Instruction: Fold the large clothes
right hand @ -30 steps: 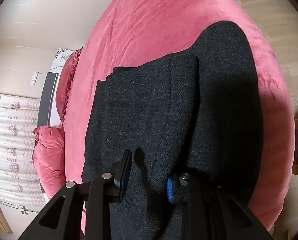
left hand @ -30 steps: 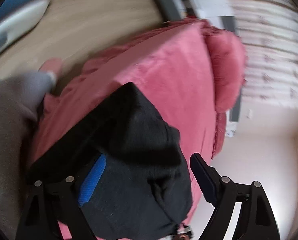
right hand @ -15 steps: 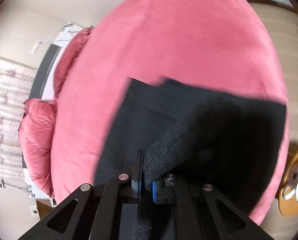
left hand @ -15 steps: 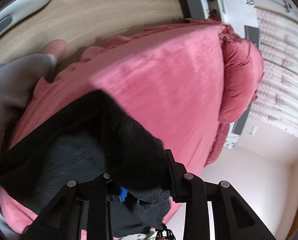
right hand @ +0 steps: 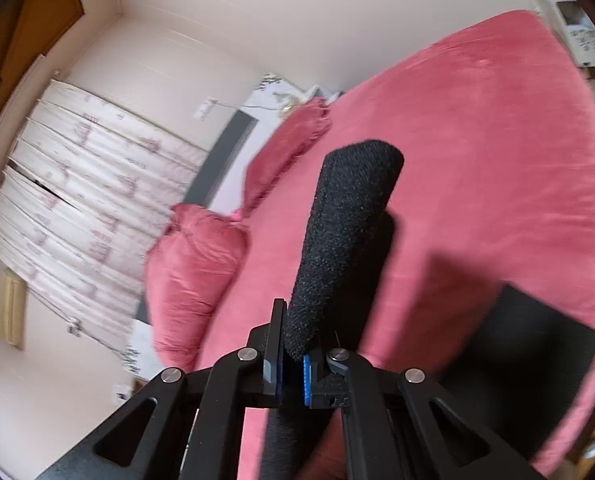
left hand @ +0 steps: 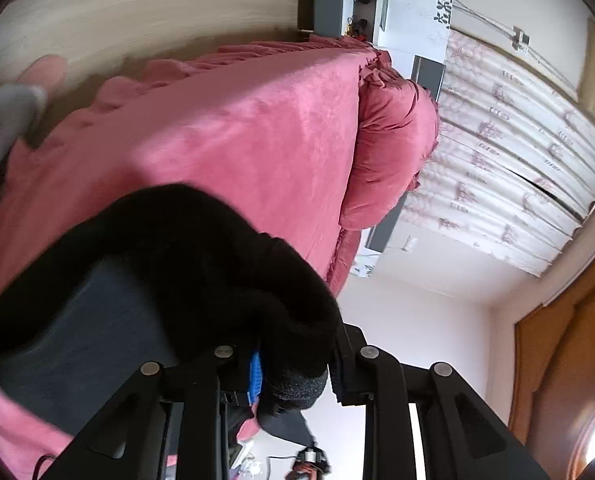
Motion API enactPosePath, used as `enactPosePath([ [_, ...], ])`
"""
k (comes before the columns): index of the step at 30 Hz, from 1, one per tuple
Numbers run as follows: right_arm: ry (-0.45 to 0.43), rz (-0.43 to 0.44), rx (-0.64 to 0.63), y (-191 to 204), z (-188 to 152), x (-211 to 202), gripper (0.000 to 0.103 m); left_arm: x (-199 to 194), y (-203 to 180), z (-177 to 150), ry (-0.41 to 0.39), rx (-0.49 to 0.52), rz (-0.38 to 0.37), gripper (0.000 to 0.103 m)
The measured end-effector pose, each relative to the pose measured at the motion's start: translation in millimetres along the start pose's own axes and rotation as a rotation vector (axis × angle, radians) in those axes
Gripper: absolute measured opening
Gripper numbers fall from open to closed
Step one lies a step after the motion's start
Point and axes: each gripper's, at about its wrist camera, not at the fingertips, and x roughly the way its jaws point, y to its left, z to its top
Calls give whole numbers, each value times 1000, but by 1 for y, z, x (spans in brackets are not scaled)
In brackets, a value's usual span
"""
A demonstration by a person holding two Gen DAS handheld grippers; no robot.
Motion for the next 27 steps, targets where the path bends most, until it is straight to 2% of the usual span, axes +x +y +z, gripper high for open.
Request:
enactPosePath([
  [1,12,-67,7,-26,-6,-5,5,-8,15,-2,3,-5,0,24],
  [2,26,-121,26,-49,-11,-6,6,-21,40,-4,-10,-18,32,21],
  [5,116,-318,159,-148,-45,3,6,-39,105,-2,-36,-144,162,19],
  [6,160,-380,209,-179,-61,10,6,-41,116,-1,-42,-163,151,18],
  [7,194,-423,248,-201,-74,16,6,-41,114,-2,-48,-139,118,18],
  [8,180,-411,285,-218,-83,16,5,-40,103,-4,-58,-96,137,18],
  [9,108,-344,321,-224,-89,11,6,-38,93,-6,-63,-53,158,19],
  [10,94,-337,311,-222,-88,12,6,-36,82,-8,-64,-10,173,20],
  [11,110,-366,277,-215,-86,15,7,-32,67,-10,-61,53,205,27],
  [14,142,-384,248,-204,-75,19,14,-23,51,-15,-66,127,218,74],
  [15,147,-368,273,-205,-74,19,24,-22,53,-18,-70,129,216,79],
  [16,153,-357,306,-206,-76,21,27,-17,54,-20,-71,127,215,79],
  [17,155,-333,343,-209,-76,22,29,-11,53,-22,-64,127,233,78],
  [19,152,-328,375,-207,-72,26,29,-3,58,-23,-75,152,282,60],
  [20,156,-345,365,-207,-71,26,25,0,56,-22,-79,173,326,40],
  [21,166,-372,330,-199,-69,31,12,4,55,-20,-70,179,371,34],
  [22,171,-382,290,-190,-70,31,7,4,57,-19,-74,164,371,32],
  [24,166,-321,219,-161,-56,31,6,2,51,-19,-73,115,325,22],
  [27,153,-256,122,-117,-35,18,6,-8,30,-24,-48,91,233,17],
])
